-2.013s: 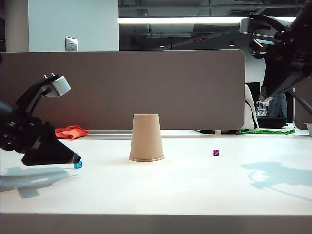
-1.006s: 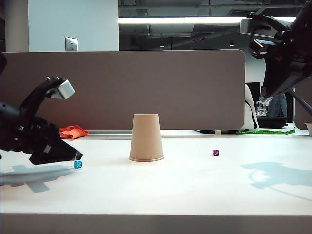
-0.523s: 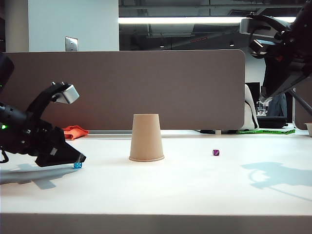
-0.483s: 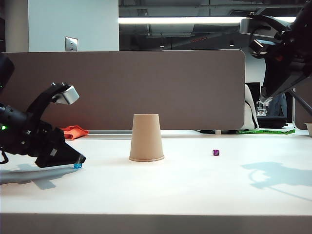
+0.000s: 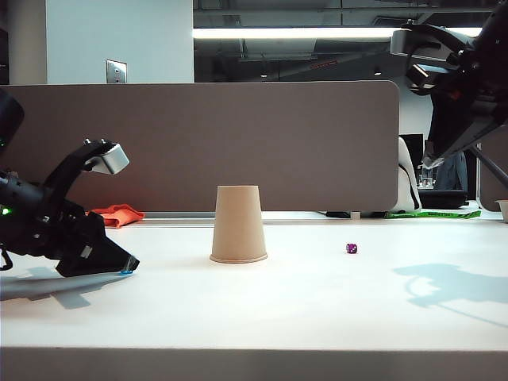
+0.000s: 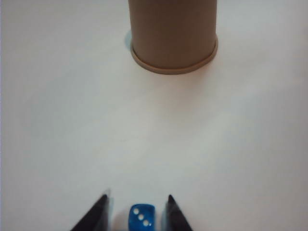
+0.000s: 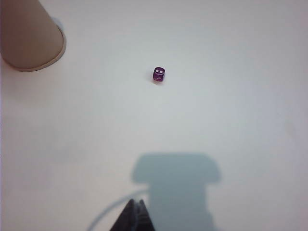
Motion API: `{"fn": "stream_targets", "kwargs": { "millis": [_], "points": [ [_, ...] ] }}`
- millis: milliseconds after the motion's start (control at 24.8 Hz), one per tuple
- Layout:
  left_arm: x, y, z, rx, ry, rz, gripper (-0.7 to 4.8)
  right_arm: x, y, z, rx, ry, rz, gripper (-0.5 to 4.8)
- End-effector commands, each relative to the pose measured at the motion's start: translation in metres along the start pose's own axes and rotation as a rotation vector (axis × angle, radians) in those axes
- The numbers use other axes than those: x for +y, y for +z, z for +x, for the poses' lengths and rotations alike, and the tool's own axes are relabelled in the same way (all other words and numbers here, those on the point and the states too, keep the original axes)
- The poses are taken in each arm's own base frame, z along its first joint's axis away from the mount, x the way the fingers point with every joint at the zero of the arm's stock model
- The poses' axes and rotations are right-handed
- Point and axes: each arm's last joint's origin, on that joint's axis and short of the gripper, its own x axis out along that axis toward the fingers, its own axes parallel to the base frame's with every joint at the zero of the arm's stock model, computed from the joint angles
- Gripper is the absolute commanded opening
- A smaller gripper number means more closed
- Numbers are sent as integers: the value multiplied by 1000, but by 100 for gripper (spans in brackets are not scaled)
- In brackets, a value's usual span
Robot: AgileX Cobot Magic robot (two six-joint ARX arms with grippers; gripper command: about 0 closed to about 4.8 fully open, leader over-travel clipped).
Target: Throw the dice onto the paper cup, compare its value with the values of the other dice on the table, place the die with the higher value on the paper cup, and take no action if both dice have the same value.
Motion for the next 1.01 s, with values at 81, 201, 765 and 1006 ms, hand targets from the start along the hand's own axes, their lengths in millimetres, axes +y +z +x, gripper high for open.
{"fn": "stream_targets", "kwargs": {
  "millis": [81, 201, 765, 1006],
  "points": [
    [0, -3, 2, 7, -4, -12, 152, 0, 3, -2, -21, 1, -5, -1],
    [0, -4, 3, 9, -8, -21, 152, 0, 3, -2, -21, 1, -5, -1],
    [3, 2, 3, -38, 14, -7, 54, 0, 3, -2, -21, 1, -5, -1],
    [7, 13, 2, -146, 45, -25, 51, 0, 3, -2, -22, 1, -5, -1]
  ]
}}
